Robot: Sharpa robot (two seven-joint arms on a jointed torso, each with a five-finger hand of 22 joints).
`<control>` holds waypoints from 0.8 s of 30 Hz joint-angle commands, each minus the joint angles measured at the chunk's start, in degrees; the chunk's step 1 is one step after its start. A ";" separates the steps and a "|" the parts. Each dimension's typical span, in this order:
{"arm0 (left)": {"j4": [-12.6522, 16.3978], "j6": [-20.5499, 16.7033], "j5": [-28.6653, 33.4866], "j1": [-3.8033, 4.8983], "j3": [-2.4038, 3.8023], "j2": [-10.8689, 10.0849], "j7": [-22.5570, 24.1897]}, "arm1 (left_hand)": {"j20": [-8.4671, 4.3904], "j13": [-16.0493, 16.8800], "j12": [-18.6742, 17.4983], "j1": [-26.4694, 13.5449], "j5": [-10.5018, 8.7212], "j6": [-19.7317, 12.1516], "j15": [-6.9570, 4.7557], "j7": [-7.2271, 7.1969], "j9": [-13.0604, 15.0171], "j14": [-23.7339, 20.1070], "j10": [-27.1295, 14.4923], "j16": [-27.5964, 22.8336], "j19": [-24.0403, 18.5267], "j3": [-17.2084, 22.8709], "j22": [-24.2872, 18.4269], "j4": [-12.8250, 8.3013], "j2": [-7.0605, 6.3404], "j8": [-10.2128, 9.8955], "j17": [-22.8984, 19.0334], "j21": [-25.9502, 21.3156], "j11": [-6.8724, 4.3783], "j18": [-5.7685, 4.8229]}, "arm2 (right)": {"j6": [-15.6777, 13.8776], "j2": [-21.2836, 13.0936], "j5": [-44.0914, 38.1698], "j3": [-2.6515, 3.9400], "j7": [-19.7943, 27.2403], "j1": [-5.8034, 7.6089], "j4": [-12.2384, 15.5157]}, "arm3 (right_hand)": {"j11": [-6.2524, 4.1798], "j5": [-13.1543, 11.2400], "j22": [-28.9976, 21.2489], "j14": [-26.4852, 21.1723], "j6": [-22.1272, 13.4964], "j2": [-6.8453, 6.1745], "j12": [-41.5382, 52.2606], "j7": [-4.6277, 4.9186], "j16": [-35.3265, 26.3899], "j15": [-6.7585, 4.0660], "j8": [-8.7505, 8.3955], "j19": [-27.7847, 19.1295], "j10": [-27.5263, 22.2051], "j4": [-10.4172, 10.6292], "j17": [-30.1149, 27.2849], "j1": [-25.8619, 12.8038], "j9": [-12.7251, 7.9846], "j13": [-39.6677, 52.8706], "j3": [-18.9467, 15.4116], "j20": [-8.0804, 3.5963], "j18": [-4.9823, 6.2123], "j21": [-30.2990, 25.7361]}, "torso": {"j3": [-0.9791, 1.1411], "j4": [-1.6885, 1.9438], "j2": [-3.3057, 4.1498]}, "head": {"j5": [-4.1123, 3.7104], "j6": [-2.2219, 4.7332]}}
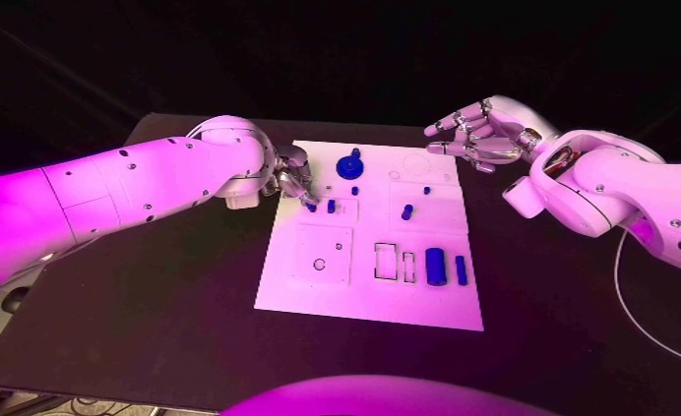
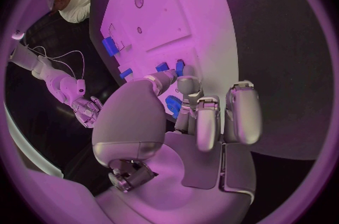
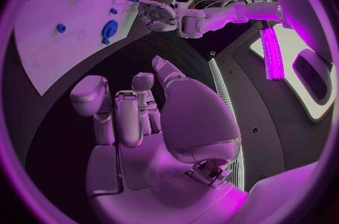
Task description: Assemble the parts on the task board
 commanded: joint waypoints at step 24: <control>-1.74 3.37 0.38 -0.39 -0.58 1.52 -1.32 | -1.07 2.40 2.11 -3.33 3.75 3.46 -1.30 -1.66 -1.55 5.94 2.44 0.14 2.01 2.98 5.35 -5.90 -0.69 -0.33 15.09 1.13 -1.22 -0.90 | 0.65 -0.29 0.01 0.02 0.16 -0.03 0.13 | -0.04 -0.01 -0.46 2.52 -0.43 0.31 -0.36 0.18 -0.41 0.02 0.39 -0.66 -0.68 0.33 -0.27 -0.32 -0.08 -0.22 -0.15 -0.02 0.50 -0.43 | -0.05 0.03 -0.01 | -0.15 -0.61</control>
